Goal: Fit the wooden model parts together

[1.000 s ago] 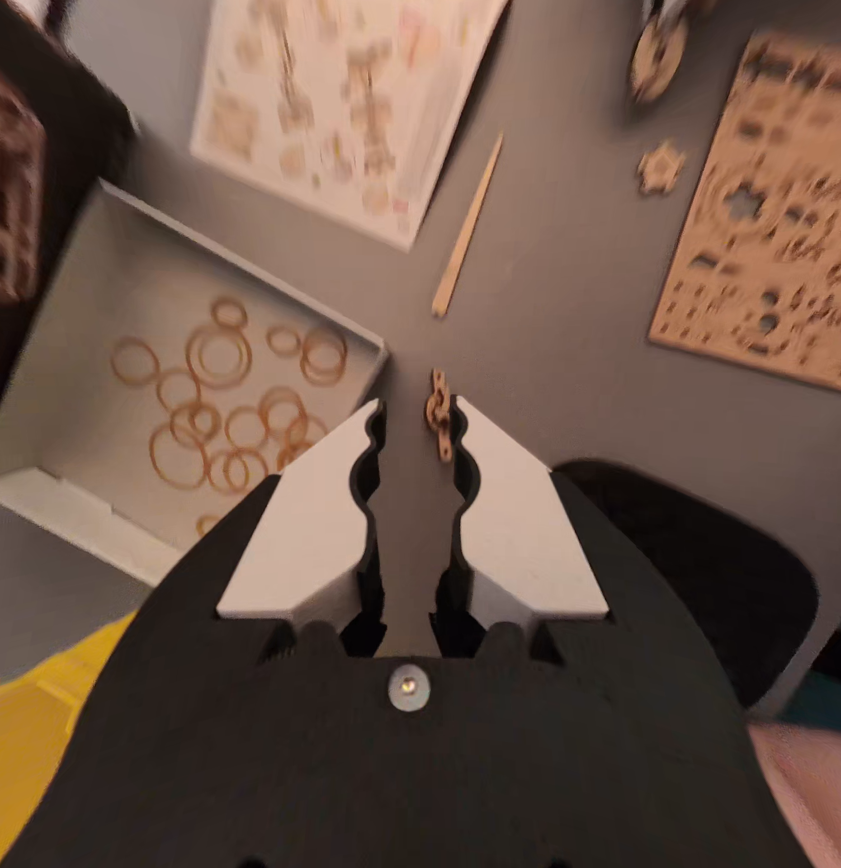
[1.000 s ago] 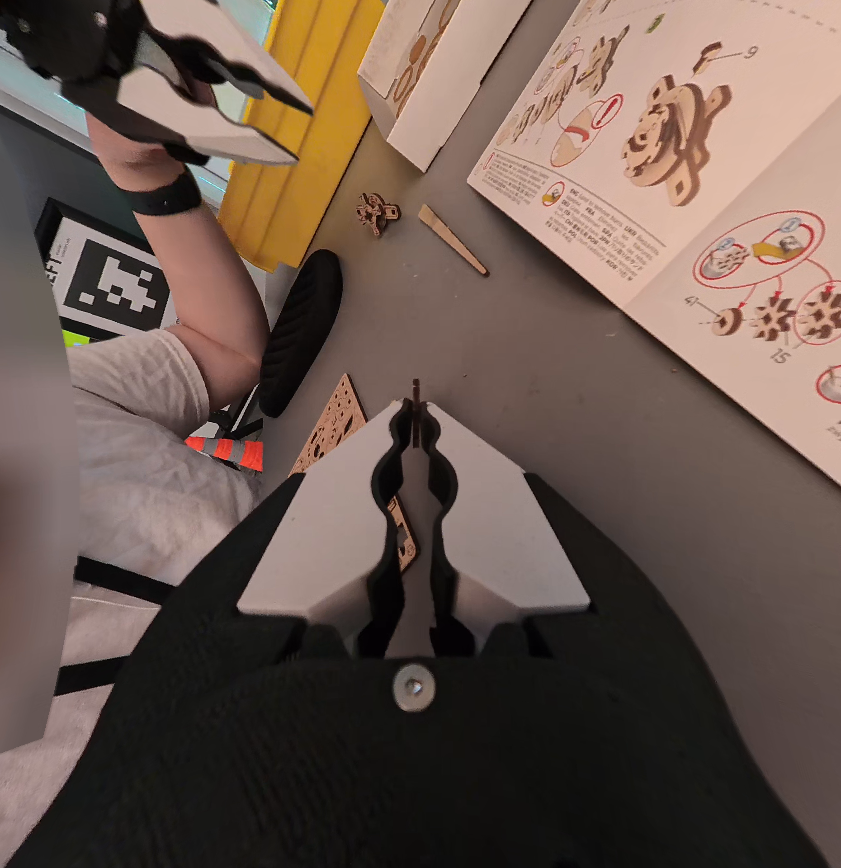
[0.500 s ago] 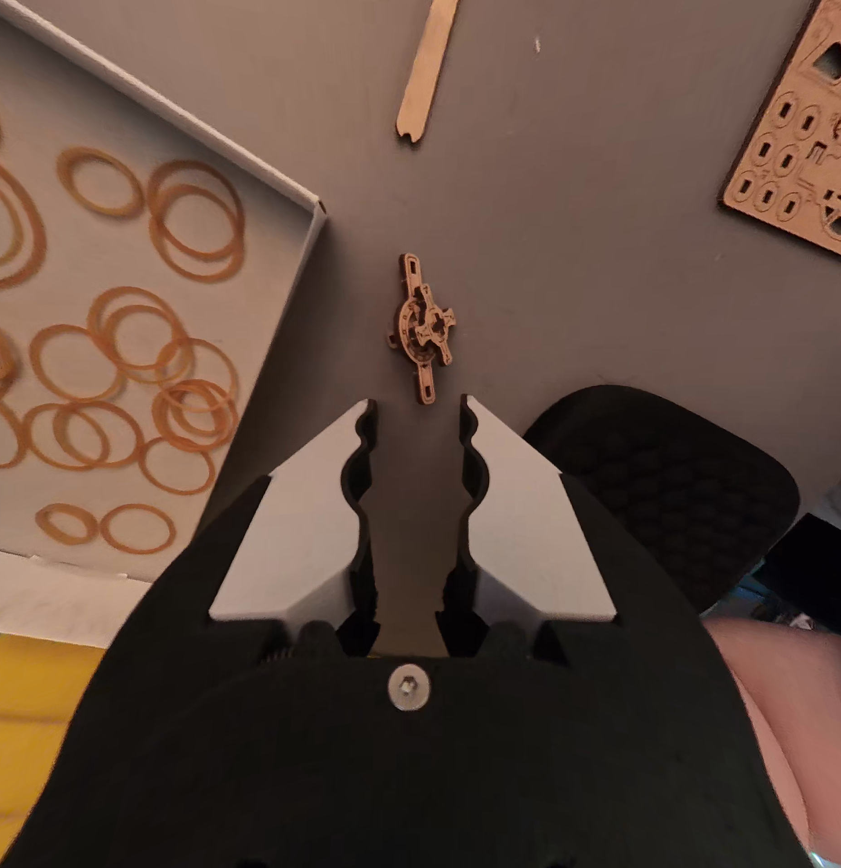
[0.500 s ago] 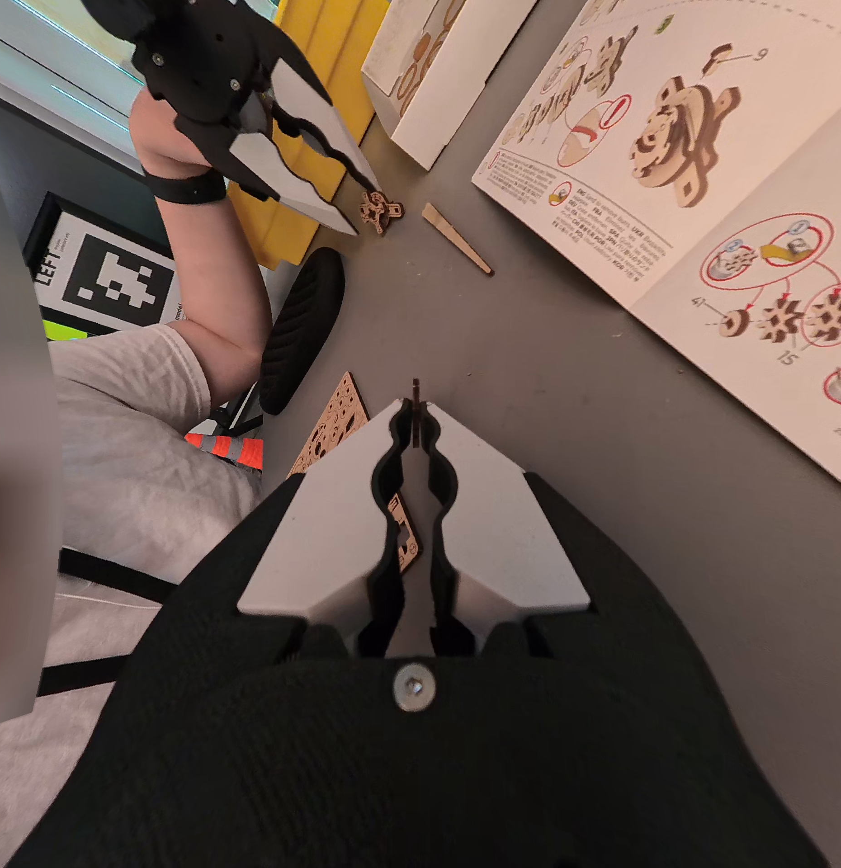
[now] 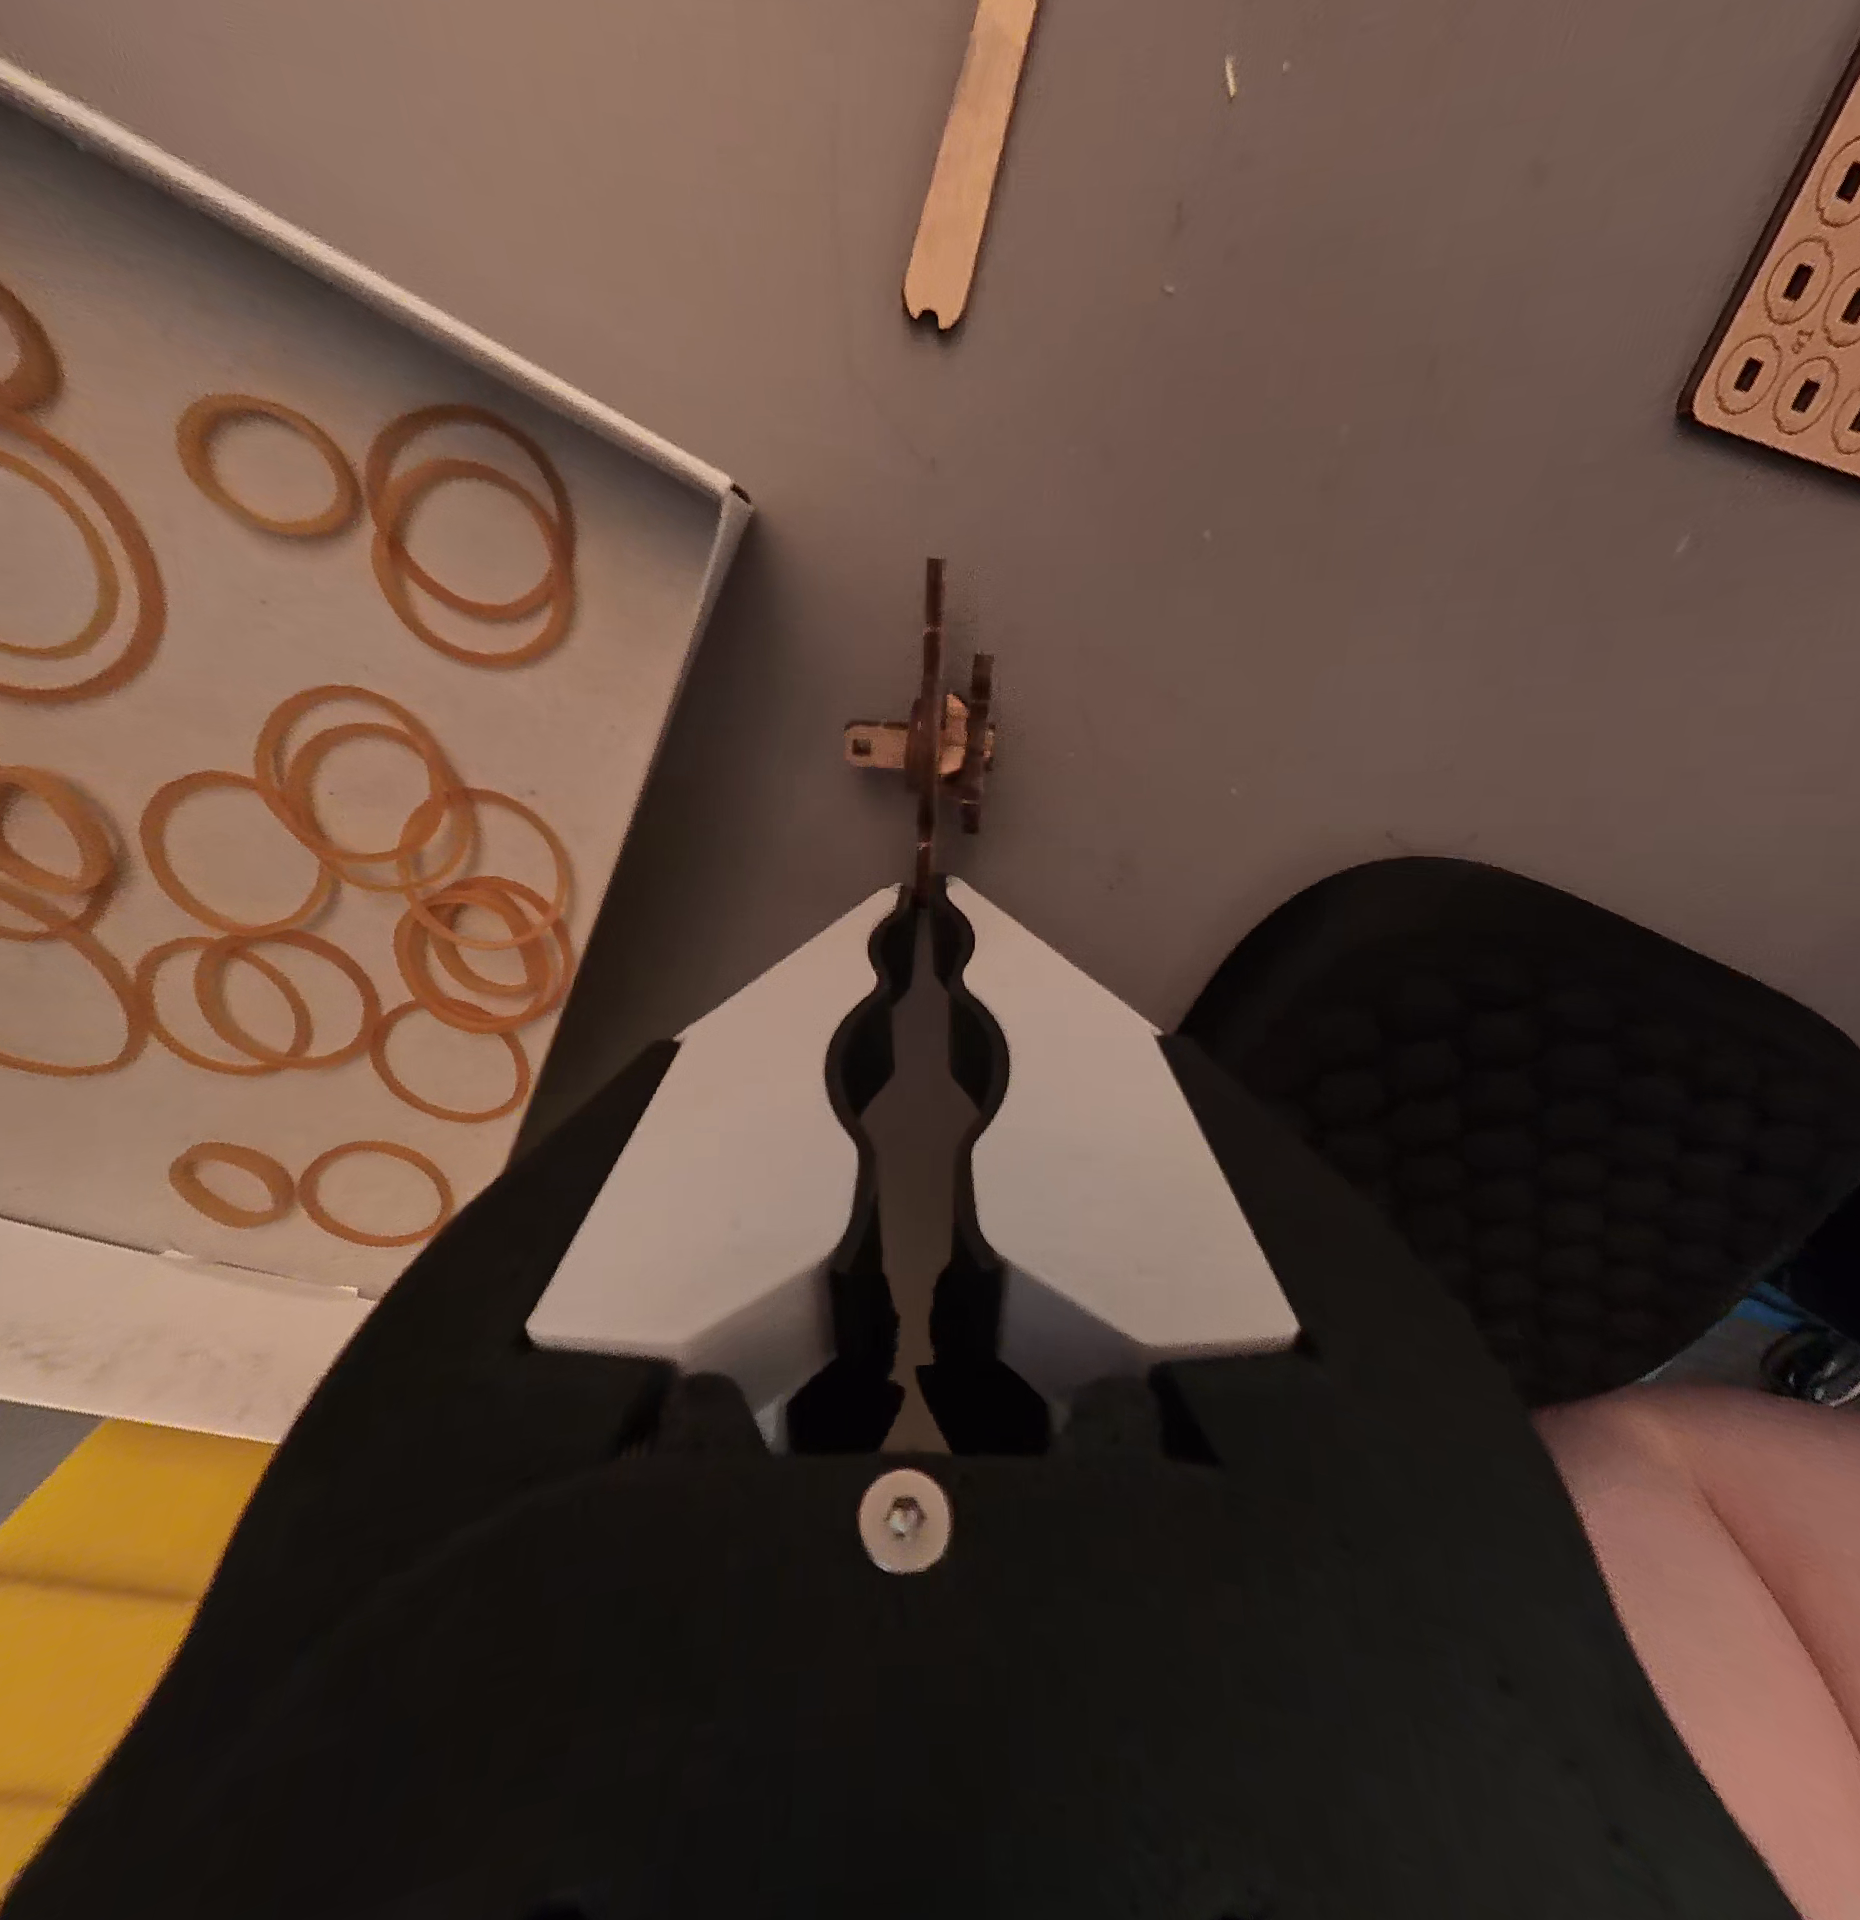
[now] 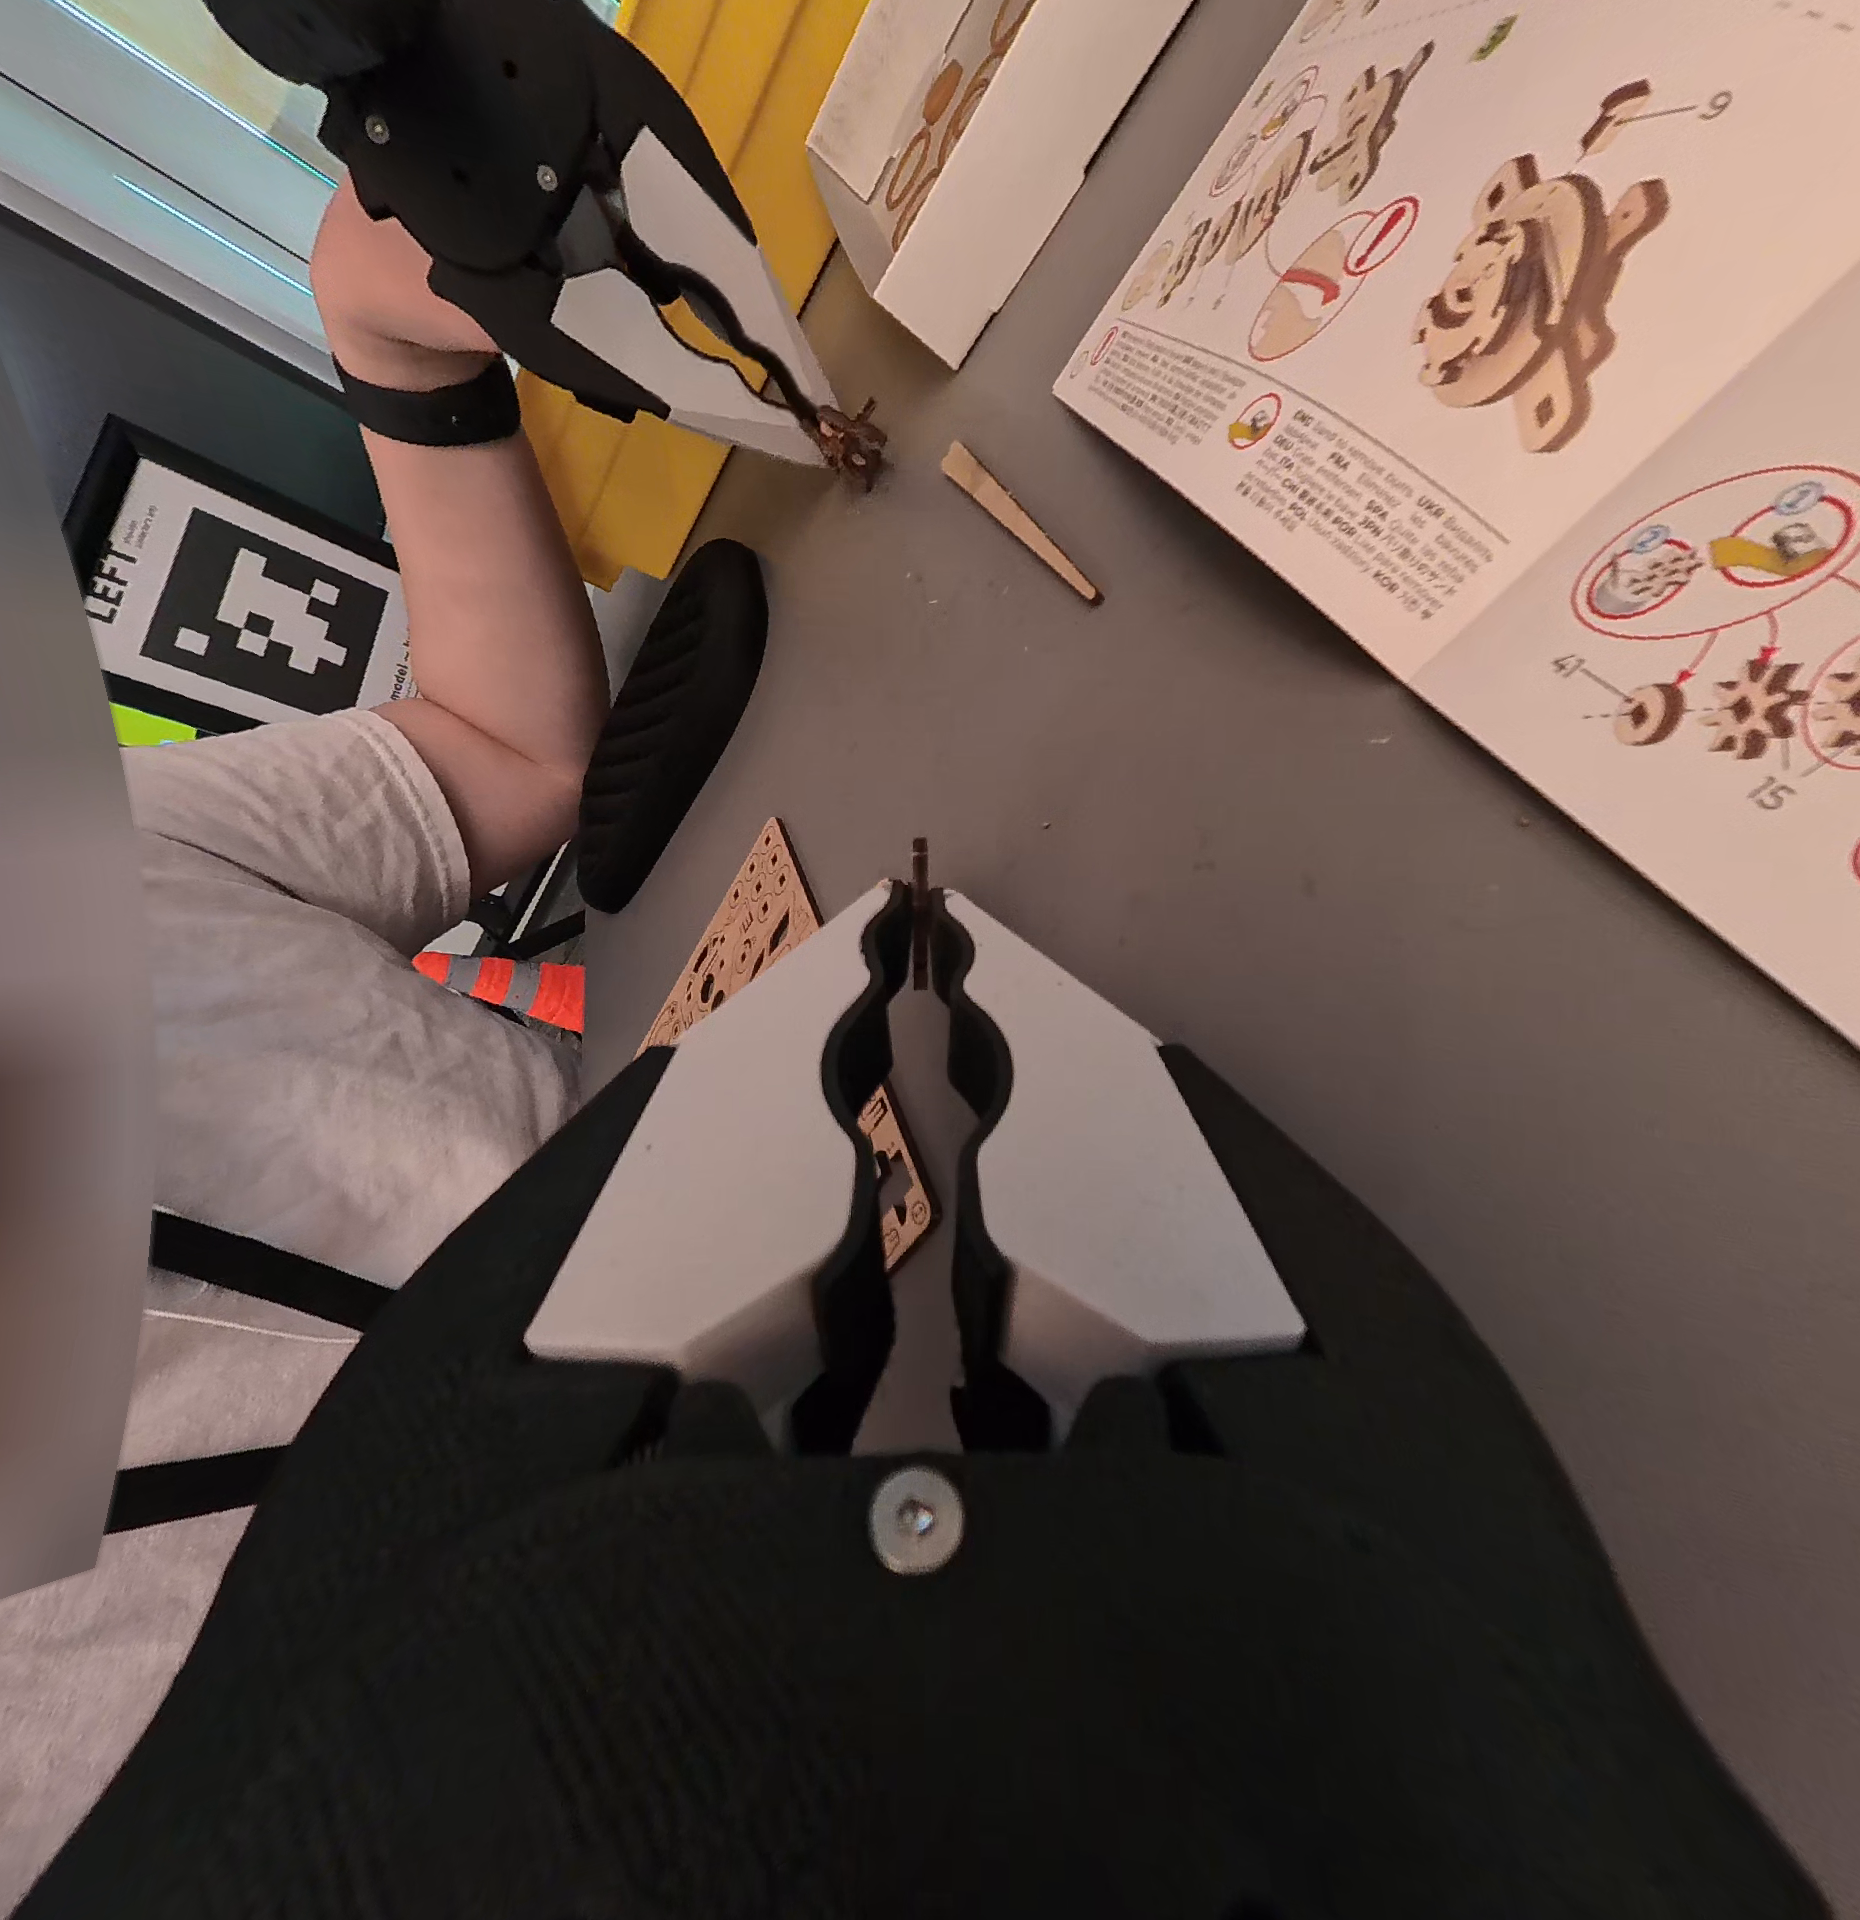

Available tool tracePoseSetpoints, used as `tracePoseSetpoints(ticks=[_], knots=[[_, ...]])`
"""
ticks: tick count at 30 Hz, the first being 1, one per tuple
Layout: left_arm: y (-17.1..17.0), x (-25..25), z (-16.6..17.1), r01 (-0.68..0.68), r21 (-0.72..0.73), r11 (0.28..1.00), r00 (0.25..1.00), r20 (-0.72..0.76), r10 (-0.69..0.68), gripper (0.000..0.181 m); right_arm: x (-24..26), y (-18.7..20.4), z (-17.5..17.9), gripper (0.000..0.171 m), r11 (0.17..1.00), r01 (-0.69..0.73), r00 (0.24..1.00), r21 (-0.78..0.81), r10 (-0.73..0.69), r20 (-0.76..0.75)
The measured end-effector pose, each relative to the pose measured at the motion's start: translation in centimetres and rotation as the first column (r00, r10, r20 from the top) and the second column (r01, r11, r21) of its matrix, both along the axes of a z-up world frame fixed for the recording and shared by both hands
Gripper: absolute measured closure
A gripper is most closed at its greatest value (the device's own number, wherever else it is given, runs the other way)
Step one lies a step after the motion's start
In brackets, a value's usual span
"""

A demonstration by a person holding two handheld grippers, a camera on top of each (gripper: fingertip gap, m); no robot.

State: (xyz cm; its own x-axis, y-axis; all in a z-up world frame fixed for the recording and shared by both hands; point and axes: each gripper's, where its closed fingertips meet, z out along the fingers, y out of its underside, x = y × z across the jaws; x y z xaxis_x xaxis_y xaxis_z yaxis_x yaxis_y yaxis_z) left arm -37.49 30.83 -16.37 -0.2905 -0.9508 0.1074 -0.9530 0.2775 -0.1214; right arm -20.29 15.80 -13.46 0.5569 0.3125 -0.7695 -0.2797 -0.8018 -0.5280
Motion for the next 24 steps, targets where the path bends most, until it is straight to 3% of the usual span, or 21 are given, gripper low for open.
tracePoseSetpoints(ticks=[6, 14, 19, 21, 24], knots=[[-0.7, 0.8, 0.8, 0.006, -0.052, 0.999, 0.999, 0.047, -0.004, 0.180, 0.0, 0.0, 0.0, 0.170, 1.000, 0.001, 1.000, 0.000, -0.001, -0.002], [-5.7, 3.9, 4.2, 0.146, -0.242, 0.959, 0.964, 0.252, -0.083, 0.180, 0.1, 0.0, 0.1, 0.170, 1.000, 0.003, 1.000, 0.001, -0.003, -0.004], [-7.7, 7.1, 5.2, 0.140, -0.386, 0.912, 0.937, 0.349, 0.004, 0.181, 0.1, 0.0, 0.1, 0.170, 1.000, 0.004, 1.000, 0.003, -0.004, -0.005], [-6.7, 8.9, 4.6, 0.072, -0.345, 0.936, 0.921, 0.383, 0.070, 0.181, 0.1, 0.1, 0.1, 0.170, 1.000, 0.005, 1.000, 0.004, -0.005, -0.006], [-6.4, 10.6, 4.2, 0.105, -0.232, 0.967, 0.877, 0.480, 0.020, 0.181, 0.2, 0.1, 0.1, 0.170, 1.000, 0.008, 1.000, 0.006, -0.008, -0.004]])
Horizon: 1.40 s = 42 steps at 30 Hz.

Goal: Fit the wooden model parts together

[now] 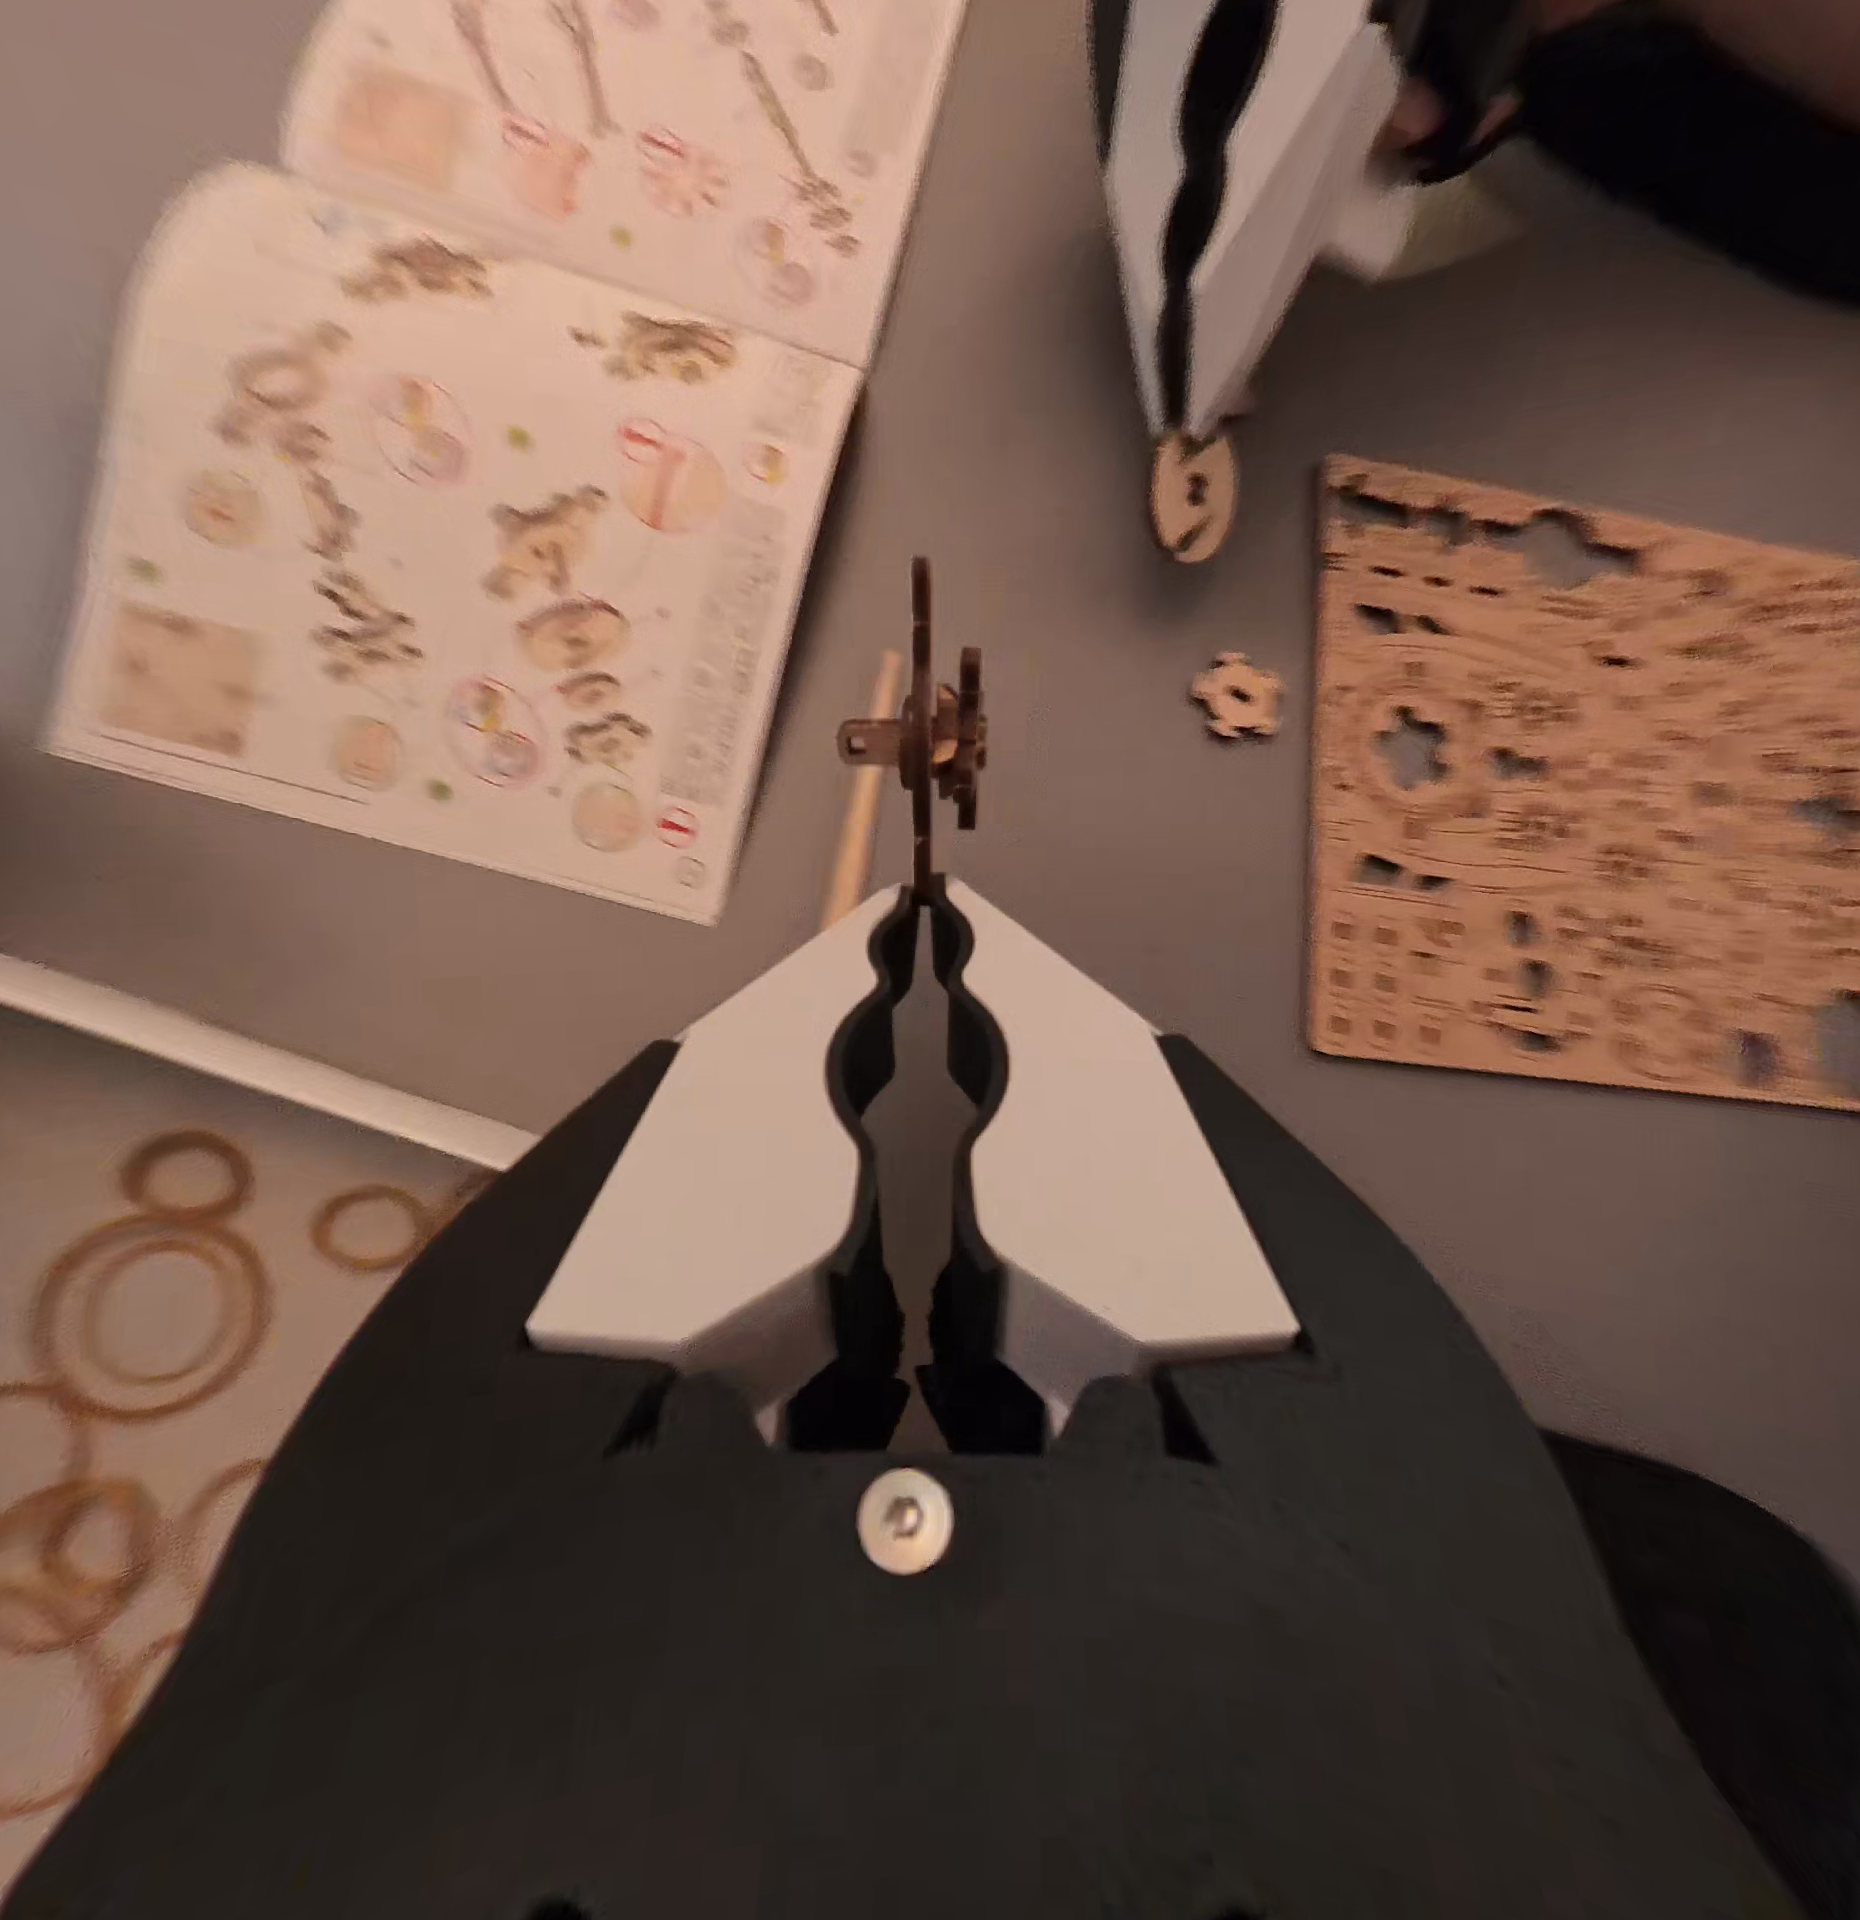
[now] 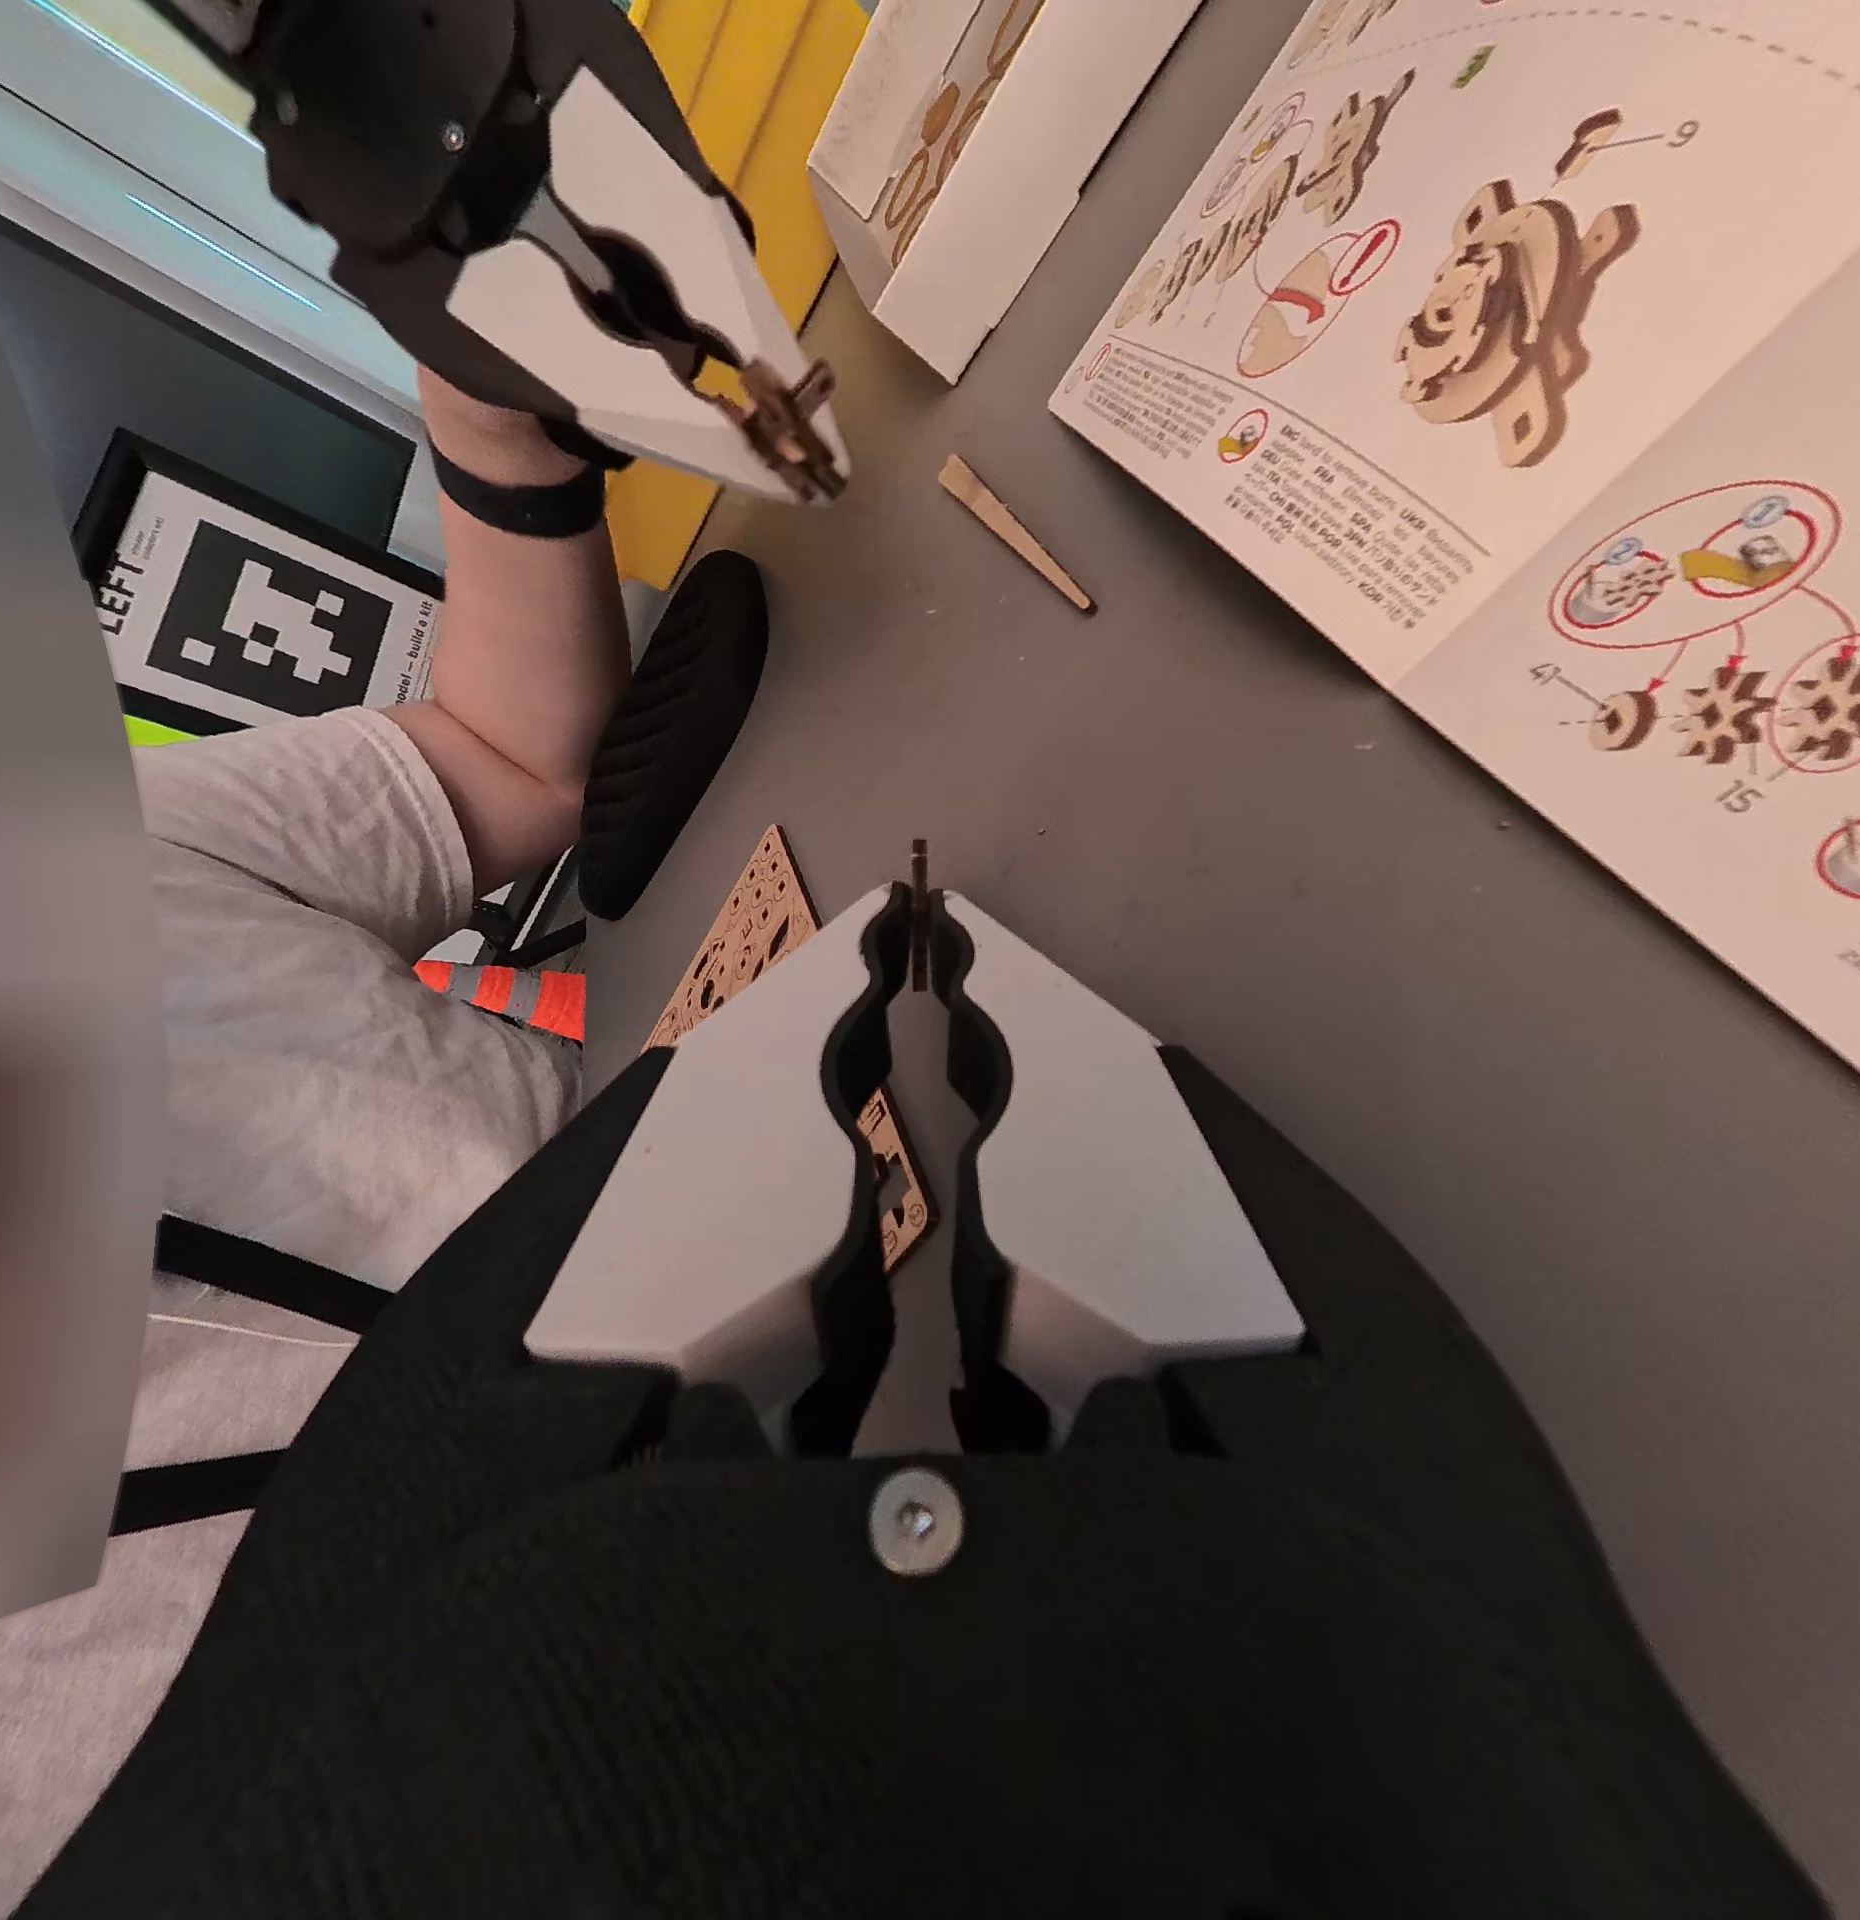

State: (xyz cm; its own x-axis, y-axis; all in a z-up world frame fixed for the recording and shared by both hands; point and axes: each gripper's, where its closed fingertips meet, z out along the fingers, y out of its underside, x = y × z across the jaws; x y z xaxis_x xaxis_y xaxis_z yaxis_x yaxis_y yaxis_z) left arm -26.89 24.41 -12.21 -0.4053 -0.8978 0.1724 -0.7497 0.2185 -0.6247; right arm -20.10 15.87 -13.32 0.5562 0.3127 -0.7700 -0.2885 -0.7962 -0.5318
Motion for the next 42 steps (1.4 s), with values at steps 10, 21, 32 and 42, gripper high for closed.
tracePoseSetpoints(ticks=[10, 21, 32, 42], knots=[[3.5, 3.9, 8.4, -0.425, 0.848, 0.317, 0.774, 0.522, -0.359, 0.181, 0.2, 0.0, 0.2, 0.170, 1.000, 0.009, 1.000, 0.007, -0.009, -0.007], [0.2, 3.7, 11.0, -0.529, 0.848, -0.045, 0.700, 0.405, -0.588, 0.181, 0.1, 0.0, 0.5, 0.170, 1.000, 0.009, 1.000, 0.011, -0.009, -0.015], [0.3, -0.6, 2.8, -0.229, 0.968, 0.105, 0.858, 0.252, -0.447, 0.181, 0.8, 0.3, 0.5, 0.170, 0.999, 0.030, 0.999, 0.010, -0.030, -0.029], [-1.7, -0.9, -2.1, -0.055, 0.989, 0.134, 0.873, 0.113, -0.474, 0.181, 0.8, 0.4, 0.1, 0.170, 0.999, 0.035, 0.999, 0.002, -0.035, -0.013]])
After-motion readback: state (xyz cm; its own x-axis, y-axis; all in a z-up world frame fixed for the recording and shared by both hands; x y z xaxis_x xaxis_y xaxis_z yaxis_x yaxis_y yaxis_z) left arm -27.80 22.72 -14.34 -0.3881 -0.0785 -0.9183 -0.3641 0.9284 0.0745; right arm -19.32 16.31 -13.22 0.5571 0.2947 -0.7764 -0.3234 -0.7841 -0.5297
